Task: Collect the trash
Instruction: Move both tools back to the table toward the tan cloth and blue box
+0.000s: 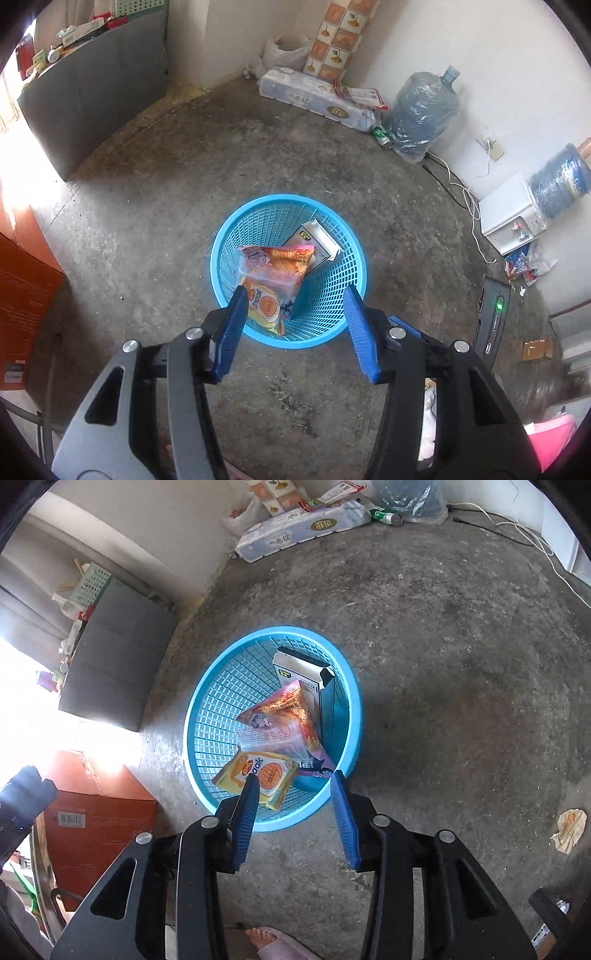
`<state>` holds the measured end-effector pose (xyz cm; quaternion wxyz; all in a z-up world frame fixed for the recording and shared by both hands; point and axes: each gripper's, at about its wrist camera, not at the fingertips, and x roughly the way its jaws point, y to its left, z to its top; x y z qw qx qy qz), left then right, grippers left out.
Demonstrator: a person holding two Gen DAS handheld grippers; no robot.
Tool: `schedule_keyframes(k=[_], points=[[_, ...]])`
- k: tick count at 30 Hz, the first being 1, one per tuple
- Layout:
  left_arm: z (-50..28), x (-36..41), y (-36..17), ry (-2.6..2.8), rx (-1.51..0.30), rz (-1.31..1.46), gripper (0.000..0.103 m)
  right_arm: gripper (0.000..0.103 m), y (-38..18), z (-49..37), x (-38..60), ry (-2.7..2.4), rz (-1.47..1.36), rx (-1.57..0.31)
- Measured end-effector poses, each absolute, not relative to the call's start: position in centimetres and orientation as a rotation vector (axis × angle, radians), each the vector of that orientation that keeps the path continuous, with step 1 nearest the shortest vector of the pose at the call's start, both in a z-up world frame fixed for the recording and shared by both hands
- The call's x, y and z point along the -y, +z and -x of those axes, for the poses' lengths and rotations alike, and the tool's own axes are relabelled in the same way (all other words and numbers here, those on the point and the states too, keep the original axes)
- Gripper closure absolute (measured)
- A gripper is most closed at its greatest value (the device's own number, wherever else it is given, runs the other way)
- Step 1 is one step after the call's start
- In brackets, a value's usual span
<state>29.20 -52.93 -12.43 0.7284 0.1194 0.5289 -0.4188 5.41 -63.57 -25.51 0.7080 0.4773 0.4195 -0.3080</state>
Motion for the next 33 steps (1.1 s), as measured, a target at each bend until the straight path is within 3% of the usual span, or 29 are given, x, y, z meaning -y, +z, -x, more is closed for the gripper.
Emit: schedule_keyframes(k=[6,17,25,33], points=[[-26.3,48.8,-5.7,-1.017,-1.052,-0.21,0.051,0.061,-21.0,-2.3,61.3,-0.666,-0.999,-0.884],[-18.0,32.3,5.3,-1.005,-0.789,-0.032,0.028,0.01,-6.0,-0.4,52.4,-0.607,-0.55,-0.701],[-15.4,15.2,7.2,-0.75,-0.678,0.115,0.02,0.008,1.1,-4.1,42.4,-0.292,-0.431,-0.663],[-14.3,-1.5,6.7,-0.333,-0.559,0.206,0.016,0.008,2.3,-10.9,30.1,0.069,-0.401,-0.752]])
